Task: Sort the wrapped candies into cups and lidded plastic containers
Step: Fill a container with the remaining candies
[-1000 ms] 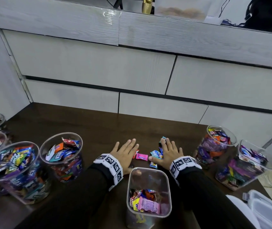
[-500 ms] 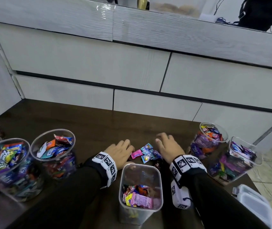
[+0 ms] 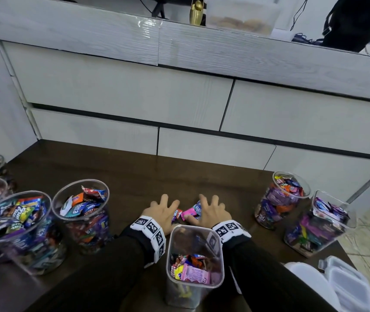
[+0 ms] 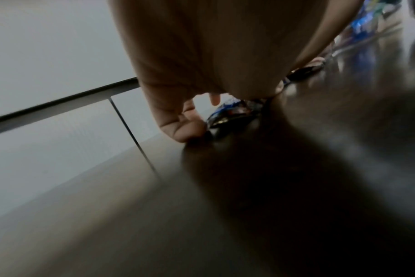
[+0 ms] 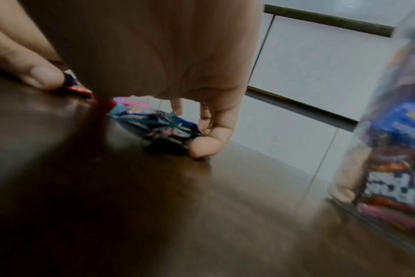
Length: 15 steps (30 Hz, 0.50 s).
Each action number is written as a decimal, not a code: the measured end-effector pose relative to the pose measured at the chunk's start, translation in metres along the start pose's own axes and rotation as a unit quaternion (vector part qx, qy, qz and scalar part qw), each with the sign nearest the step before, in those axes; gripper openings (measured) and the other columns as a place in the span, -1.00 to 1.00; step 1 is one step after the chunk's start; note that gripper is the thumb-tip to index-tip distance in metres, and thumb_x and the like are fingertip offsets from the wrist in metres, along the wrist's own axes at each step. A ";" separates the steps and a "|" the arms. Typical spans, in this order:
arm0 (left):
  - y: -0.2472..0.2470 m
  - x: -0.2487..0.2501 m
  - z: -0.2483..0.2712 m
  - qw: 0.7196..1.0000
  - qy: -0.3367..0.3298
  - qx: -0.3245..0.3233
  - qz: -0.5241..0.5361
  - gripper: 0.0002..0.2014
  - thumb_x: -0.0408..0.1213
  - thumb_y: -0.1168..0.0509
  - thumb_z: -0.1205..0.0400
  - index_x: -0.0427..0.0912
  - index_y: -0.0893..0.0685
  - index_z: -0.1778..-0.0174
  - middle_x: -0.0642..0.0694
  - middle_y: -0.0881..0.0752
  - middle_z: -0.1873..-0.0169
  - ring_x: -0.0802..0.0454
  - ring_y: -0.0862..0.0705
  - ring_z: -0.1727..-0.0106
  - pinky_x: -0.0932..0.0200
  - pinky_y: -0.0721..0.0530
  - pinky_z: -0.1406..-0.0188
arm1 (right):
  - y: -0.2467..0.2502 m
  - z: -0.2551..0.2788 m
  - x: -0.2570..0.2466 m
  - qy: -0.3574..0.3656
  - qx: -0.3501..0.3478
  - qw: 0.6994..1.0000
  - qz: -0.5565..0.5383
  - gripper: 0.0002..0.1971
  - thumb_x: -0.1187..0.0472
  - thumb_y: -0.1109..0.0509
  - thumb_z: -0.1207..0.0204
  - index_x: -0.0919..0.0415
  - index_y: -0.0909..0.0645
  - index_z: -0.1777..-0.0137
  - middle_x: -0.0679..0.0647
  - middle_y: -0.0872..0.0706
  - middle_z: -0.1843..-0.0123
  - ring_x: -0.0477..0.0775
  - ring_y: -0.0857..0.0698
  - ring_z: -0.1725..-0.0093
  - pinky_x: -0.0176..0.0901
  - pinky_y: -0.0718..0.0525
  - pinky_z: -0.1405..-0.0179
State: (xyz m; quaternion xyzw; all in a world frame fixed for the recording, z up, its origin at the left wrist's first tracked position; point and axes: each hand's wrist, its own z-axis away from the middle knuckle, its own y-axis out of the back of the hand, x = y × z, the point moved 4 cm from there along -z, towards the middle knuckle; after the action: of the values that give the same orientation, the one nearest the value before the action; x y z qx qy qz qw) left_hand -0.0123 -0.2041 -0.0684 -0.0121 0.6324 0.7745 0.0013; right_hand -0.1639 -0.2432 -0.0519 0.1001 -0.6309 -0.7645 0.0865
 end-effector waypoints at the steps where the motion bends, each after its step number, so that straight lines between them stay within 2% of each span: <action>1: 0.000 0.001 -0.001 1.000 -0.015 0.005 -0.014 -0.36 0.18 -0.11 -0.70 0.05 -0.10 -0.65 -0.22 -0.22 -0.43 -0.25 -0.56 -0.19 -0.02 -0.52 0.18 | 0.000 -0.001 -0.004 0.023 0.003 1.000 0.013 -0.21 -0.42 -0.18 -0.47 0.01 -0.15 -0.58 0.21 -0.30 -0.42 0.30 -0.47 -0.31 0.06 -0.56 -0.10; 3: 0.000 0.003 -0.002 0.998 -0.047 0.009 -0.040 -0.41 0.23 -0.05 -0.71 -0.01 -0.20 -0.58 -0.24 -0.26 -0.40 -0.26 -0.59 -0.12 -0.02 -0.49 0.25 | 0.001 -0.001 -0.013 0.071 0.004 0.997 0.032 -0.37 -0.31 -0.16 -0.56 0.04 -0.25 -0.50 0.23 -0.31 -0.39 0.33 -0.50 -0.25 0.07 -0.57 -0.04; 6: -0.001 0.008 -0.003 0.996 -0.068 0.013 -0.053 -0.50 0.15 -0.04 -0.75 -0.12 -0.29 -0.47 -0.24 -0.32 -0.35 -0.28 -0.62 -0.08 -0.02 -0.47 0.27 | 0.000 0.003 -0.023 0.126 -0.006 0.990 0.058 -0.52 -0.16 -0.09 -0.66 0.10 -0.29 -0.46 0.27 -0.30 -0.40 0.36 -0.51 -0.25 0.10 -0.61 -0.01; 10: -0.001 0.015 -0.001 0.996 -0.080 0.017 -0.037 -0.57 0.04 -0.05 -0.77 -0.21 -0.34 -0.40 -0.24 -0.41 -0.31 -0.30 -0.65 -0.11 -0.04 -0.47 0.23 | 0.000 0.012 -0.030 0.181 0.001 0.977 0.110 -0.60 -0.02 -0.01 -0.73 0.18 -0.31 -0.45 0.31 -0.36 -0.38 0.37 -0.58 -0.19 0.11 -0.64 0.04; 15: 0.000 0.021 0.005 0.995 -0.091 0.018 -0.031 -0.62 -0.05 -0.04 -0.80 -0.27 -0.36 -0.38 -0.25 -0.49 -0.26 -0.30 -0.71 -0.09 -0.02 -0.46 0.24 | 0.002 0.017 -0.031 0.208 -0.001 0.972 0.111 -0.67 0.09 -0.06 -0.73 0.26 -0.34 -0.38 0.27 -0.44 -0.29 0.35 -0.65 -0.12 0.12 -0.66 0.04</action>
State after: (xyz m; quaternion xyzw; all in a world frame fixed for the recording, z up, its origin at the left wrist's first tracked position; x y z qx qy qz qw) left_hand -0.0332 -0.1998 -0.0678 0.0392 0.6427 0.7606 0.0833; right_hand -0.1385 -0.2198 -0.0460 0.1864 -0.6057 -0.7130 0.3001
